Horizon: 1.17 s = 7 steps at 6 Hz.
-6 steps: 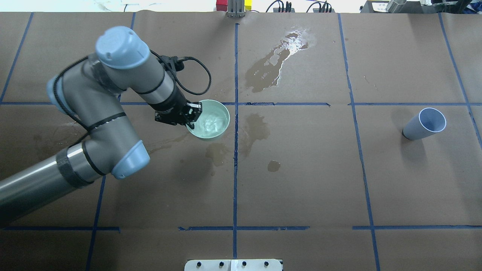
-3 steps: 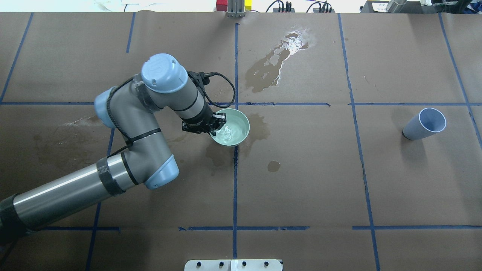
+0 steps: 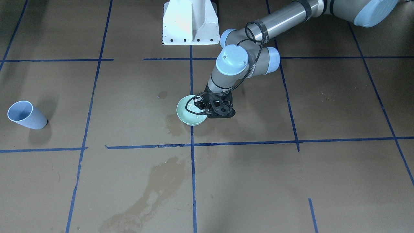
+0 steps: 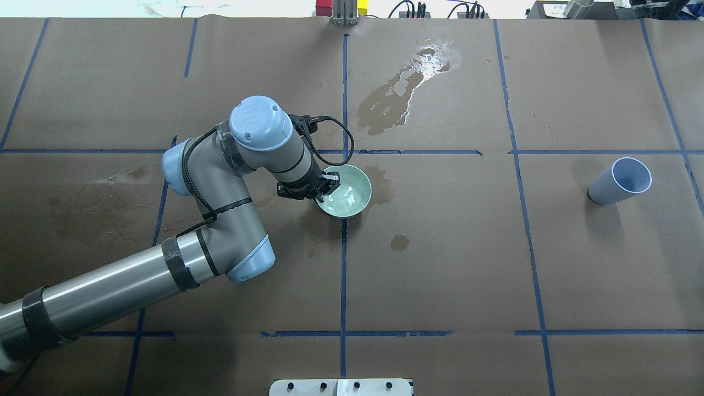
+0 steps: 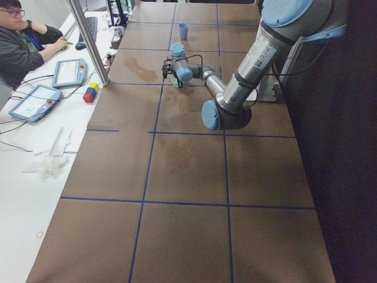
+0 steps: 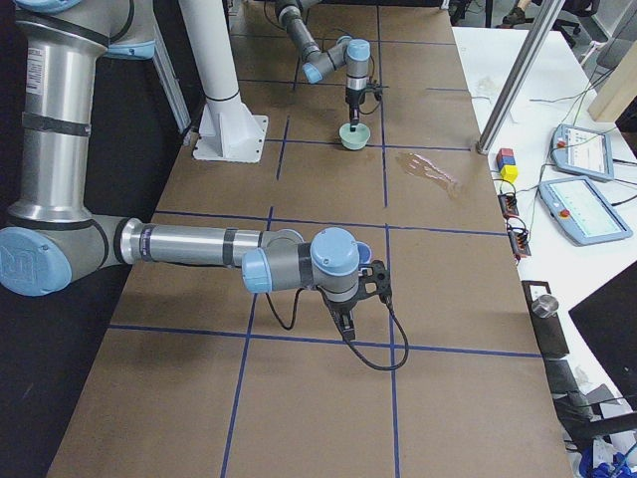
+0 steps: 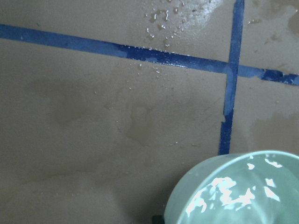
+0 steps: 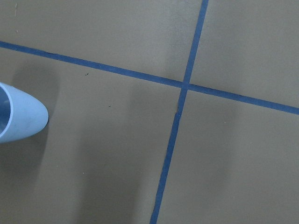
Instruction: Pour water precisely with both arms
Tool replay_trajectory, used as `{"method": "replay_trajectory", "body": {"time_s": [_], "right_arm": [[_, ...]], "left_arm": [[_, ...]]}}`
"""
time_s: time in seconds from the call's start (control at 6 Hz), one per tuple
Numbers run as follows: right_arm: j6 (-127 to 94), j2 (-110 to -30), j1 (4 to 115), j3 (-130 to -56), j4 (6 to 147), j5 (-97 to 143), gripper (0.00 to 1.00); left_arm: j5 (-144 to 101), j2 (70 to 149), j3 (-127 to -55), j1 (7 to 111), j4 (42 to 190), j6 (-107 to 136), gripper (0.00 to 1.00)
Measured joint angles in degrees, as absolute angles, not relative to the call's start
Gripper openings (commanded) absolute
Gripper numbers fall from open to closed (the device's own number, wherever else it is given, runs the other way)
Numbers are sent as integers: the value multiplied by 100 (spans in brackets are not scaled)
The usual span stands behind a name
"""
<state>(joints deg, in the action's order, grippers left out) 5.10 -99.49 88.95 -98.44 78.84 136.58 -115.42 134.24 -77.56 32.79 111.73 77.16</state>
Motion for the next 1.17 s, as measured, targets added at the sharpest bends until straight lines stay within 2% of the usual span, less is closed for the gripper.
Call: {"method": "replay_trajectory", "body": {"time_s": [0.17,0.5,0.67,1.17], "right_arm": [[510,-9949,8895,-9844,7884,13658,100],[503,-9947,8895,-9862,7877,13661,100],[485,-9946,8894,-9913,7873,13682,100],[-331,-9979,8713,-10778,7898,13821,99]], "left_arm": [[-11528,13427,-7724,3276,11212,7706,100],[-11565,13393,-7906,3361,11154,7611,100],[-11723,13249,-8223,3524,11036,7584,100],[-12397,12211,-9156,4353,10852,6687,100]]}}
